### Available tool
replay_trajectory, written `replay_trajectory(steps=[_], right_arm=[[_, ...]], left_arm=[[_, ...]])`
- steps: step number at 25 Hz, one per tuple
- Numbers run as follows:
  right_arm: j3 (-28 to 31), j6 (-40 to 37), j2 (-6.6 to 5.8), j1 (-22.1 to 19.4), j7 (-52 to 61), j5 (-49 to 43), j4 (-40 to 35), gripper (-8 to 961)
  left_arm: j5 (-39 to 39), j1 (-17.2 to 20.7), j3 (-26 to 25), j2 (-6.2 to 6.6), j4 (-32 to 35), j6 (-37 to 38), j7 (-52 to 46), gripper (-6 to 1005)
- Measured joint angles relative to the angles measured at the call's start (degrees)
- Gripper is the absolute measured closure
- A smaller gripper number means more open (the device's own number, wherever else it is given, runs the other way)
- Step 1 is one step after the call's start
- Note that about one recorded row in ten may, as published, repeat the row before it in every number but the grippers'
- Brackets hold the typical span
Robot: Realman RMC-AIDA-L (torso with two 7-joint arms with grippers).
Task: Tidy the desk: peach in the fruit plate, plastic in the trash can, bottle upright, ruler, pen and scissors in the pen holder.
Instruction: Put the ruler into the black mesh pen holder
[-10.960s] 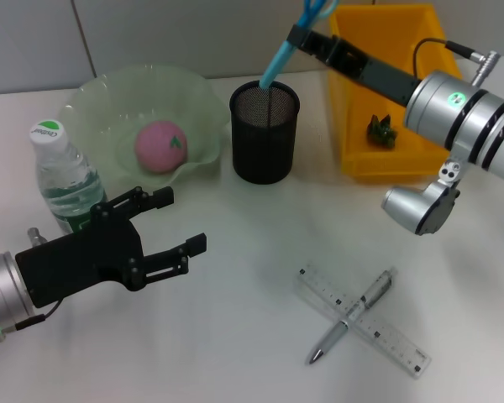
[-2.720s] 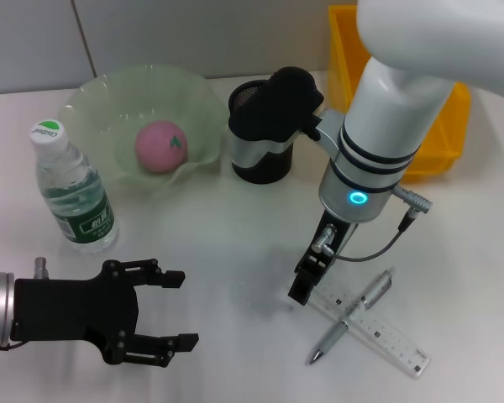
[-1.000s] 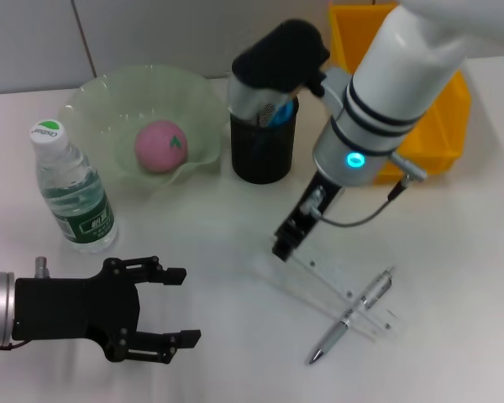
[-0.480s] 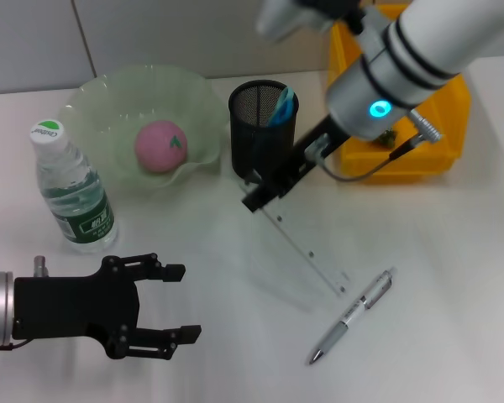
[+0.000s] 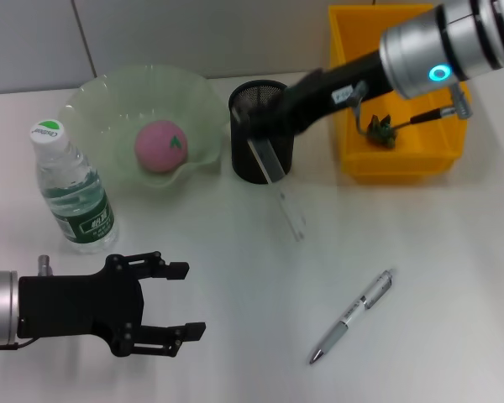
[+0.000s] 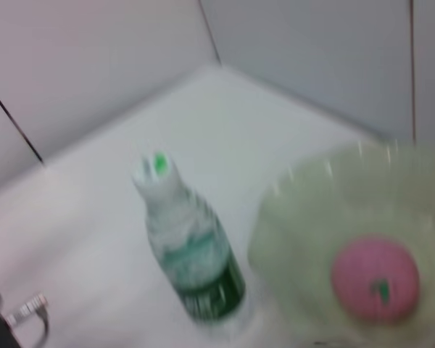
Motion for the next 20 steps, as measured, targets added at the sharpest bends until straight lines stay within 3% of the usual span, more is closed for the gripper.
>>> replay_trajectory(steps=[9,20], right_arm=[[7.5,2.8,-0.29,-3.8,-10.8,12.6,1.6,553],[9.2,8.8,-0.52,-6.1,-17.9,22.4,7.2,548]], left_arm=[[-0.1,-0.6,-0.4,-0.10,-0.9,0.0,0.0,157],[-0.4,-1.0,-1.4,-0.18,-2.5,-0.1,0.6,157]])
